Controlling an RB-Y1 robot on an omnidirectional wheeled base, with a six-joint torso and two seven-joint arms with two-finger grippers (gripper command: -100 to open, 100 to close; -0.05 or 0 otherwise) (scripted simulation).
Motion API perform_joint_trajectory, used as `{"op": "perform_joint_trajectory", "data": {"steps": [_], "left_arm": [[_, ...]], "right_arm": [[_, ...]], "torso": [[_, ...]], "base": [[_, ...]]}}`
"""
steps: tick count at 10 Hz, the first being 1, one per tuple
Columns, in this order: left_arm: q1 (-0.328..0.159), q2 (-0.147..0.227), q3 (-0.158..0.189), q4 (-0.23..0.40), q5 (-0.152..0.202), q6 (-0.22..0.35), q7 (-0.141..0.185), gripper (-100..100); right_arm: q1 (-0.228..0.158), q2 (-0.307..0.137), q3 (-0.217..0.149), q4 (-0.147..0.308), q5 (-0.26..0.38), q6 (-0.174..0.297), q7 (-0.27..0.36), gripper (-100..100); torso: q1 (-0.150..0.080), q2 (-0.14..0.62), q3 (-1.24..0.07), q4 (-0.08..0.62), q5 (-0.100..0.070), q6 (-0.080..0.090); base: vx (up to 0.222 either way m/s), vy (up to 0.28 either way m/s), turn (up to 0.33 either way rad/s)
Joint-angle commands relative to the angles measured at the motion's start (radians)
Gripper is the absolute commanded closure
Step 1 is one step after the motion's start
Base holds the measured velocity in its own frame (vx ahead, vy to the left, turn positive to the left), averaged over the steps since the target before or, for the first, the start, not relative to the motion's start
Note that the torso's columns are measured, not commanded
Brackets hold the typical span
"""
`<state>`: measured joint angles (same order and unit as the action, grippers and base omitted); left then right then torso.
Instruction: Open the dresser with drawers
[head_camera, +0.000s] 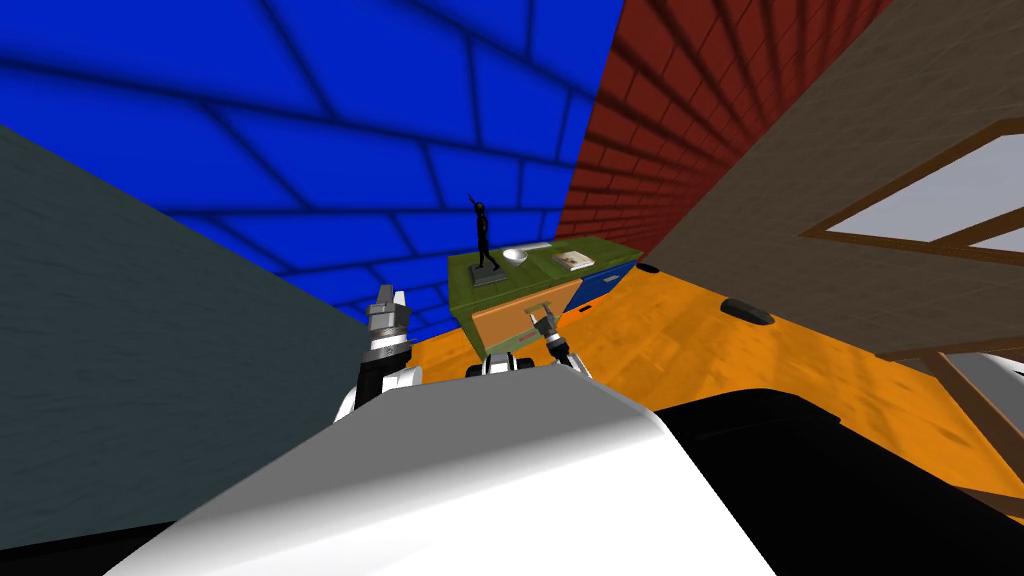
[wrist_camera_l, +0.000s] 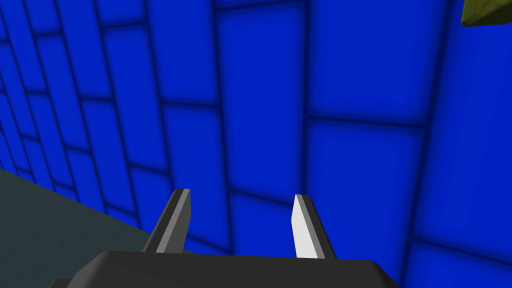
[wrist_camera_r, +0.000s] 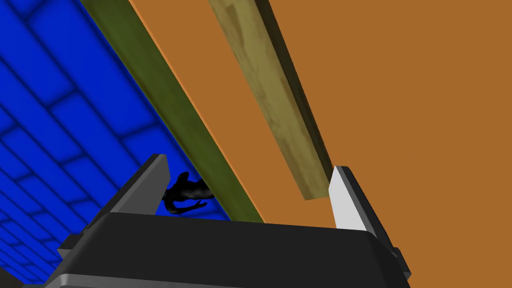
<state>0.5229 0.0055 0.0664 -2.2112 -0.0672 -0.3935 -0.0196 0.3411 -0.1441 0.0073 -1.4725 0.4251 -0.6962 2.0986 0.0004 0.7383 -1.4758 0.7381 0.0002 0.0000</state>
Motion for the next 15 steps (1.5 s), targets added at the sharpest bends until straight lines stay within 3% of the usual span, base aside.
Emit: {"op": "perform_joint_trajectory", "data": {"steps": [1, 9, 11, 12, 13, 15], "left_arm": [[0.000, 0.000, 0.000, 0.000, 0.000, 0.000, 0.000, 0], [0.000, 0.000, 0.000, 0.000, 0.000, 0.000, 0.000, 0], [0.000, 0.000, 0.000, 0.000, 0.000, 0.000, 0.000, 0], [0.000, 0.000, 0.000, 0.000, 0.000, 0.000, 0.000, 0], [0.000, 0.000, 0.000, 0.000, 0.000, 0.000, 0.000, 0], [0.000, 0.000, 0.000, 0.000, 0.000, 0.000, 0.000, 0]], "right_arm": [[-0.007, 0.002, -0.002, 0.028, 0.010, -0.004, 0.075, -100], [-0.025, 0.008, -0.007, 0.113, 0.042, -0.012, 0.282, -100], [-0.025, 0.009, -0.007, 0.115, 0.043, -0.013, 0.285, -100], [-0.062, 0.002, -0.040, 0.155, 0.034, -0.009, 0.292, -100], [-0.062, 0.002, -0.040, 0.155, 0.034, -0.009, 0.292, -100], [-0.132, -0.013, -0.105, 0.232, 0.016, 0.000, 0.300, -100]], "torso": [[0.000, 0.000, 0.000, 0.000, 0.000, 0.000], [0.000, 0.000, 0.000, 0.000, 0.000, 0.000], [-0.001, -0.001, 0.000, 0.000, 0.000, 0.000], [-0.002, -0.001, 0.000, 0.000, -0.001, 0.000], [-0.001, 0.002, 0.001, 0.000, 0.000, -0.001], [0.000, 0.002, 0.001, 0.000, 0.000, 0.000]], "base": [[-0.004, 0.032, 0.008], [-0.005, 0.035, 0.010], [-0.002, 0.017, 0.003], [-0.053, 0.009, 0.244], [-0.069, 0.008, 0.123], [-0.104, 0.017, 0.297]]}}
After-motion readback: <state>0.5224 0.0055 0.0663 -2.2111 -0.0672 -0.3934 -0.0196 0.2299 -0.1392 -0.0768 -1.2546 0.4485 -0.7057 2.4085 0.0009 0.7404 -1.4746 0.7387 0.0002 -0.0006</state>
